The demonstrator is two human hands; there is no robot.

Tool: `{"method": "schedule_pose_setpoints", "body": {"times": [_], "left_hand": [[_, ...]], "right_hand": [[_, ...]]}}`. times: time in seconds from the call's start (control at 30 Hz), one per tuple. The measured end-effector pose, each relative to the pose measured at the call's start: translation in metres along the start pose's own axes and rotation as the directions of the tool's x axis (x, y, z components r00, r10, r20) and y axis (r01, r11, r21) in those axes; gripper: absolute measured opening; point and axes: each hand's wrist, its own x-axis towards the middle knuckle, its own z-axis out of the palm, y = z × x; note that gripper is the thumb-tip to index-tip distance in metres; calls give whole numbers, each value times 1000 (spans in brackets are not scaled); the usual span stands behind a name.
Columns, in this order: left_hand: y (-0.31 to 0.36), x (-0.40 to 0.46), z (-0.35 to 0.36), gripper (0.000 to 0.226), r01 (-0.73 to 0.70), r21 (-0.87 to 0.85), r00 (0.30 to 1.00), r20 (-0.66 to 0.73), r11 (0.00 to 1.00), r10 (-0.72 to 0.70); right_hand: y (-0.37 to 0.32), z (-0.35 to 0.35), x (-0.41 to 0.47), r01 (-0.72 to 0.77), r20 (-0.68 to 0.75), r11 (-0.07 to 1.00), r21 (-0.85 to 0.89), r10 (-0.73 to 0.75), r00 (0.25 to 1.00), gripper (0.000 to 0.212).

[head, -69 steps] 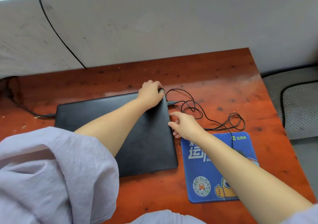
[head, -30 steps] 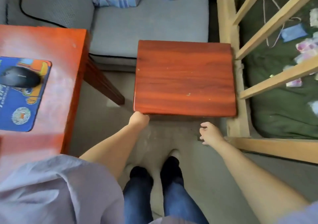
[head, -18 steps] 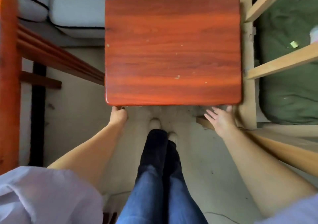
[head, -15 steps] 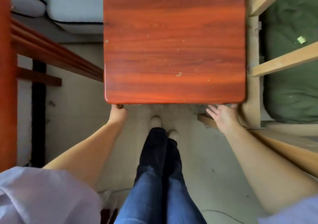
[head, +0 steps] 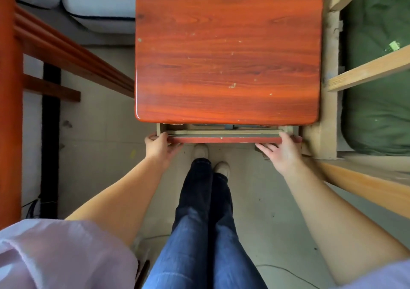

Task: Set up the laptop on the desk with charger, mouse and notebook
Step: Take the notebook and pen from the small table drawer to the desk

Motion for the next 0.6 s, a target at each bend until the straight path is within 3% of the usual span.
{"method": "schedule_pose_setpoints", "body": {"times": [0.2, 0.37, 0.6], "left_hand": [[-21, 0, -10, 48, 56, -27, 989, -134, 998, -59], [-52, 3, -28, 39, 202, 1, 936, -295, 979, -193], [-43, 10, -23, 36, 414, 26, 878, -277, 910, -391]], "right_hand": [[23, -8, -1, -15, -179, 993, 118, 37, 983, 41], [56, -37, -5, -82, -226, 991, 110, 105, 968, 46], [53, -46, 14, -249, -206, 965, 79, 260, 943, 43]]}}
